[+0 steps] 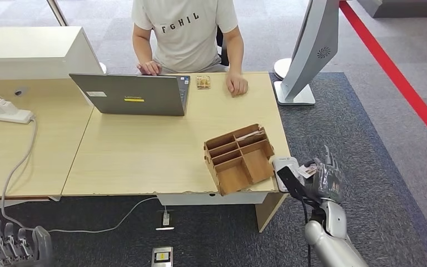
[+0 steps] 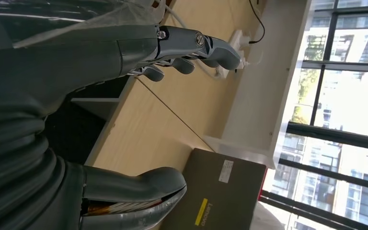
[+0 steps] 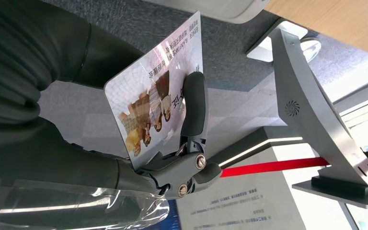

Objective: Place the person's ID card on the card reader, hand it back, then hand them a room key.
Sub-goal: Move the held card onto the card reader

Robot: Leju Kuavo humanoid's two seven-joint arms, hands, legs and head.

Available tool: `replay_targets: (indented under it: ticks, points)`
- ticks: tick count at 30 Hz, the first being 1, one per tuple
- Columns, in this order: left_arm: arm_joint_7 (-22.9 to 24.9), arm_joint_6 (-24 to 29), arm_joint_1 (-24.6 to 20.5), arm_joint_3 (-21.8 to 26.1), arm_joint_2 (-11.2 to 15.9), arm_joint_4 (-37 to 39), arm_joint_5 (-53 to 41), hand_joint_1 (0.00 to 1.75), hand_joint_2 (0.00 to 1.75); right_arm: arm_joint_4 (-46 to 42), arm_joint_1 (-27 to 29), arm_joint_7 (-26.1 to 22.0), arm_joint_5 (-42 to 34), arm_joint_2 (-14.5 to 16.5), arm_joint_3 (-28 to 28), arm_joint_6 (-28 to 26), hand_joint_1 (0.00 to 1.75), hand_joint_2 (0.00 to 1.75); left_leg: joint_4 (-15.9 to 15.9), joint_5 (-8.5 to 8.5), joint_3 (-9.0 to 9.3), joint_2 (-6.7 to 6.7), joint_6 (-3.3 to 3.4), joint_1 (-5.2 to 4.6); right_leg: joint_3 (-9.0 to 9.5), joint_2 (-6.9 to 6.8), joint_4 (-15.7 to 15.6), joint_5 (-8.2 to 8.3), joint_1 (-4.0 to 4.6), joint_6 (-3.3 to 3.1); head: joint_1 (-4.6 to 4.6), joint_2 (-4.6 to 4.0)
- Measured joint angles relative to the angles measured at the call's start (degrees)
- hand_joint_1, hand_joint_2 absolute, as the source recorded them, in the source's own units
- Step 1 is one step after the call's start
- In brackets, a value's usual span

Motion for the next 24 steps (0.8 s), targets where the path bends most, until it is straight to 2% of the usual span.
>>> replay_targets:
  ticks: [11, 24]
  points:
    - [0.0, 0.0, -0.8, 0.0, 0.2, 0.0, 0.8, 0.0, 1.75, -3.7, 2.3, 0.3, -0.2, -0.4, -0.4, 0.6, 1.75, 1.75, 0.0, 0.01, 0.0, 0.01, 0.0, 0.01, 0.02, 0.0, 0.0, 0.0, 0.01, 0.0, 0.01, 0.0]
    - [0.0, 0.0, -1.5, 0.0, 0.2, 0.0, 1.0, 0.0, 1.75, -4.2, 3.5, -0.4, -0.7, 1.0, 0.4, 0.6, 1.75, 1.75, 0.0, 0.0, -0.01, 0.01, 0.0, 0.0, 0.01, 0.0, 0.0, 0.0, 0.0, 0.0, 0.0, 0.0]
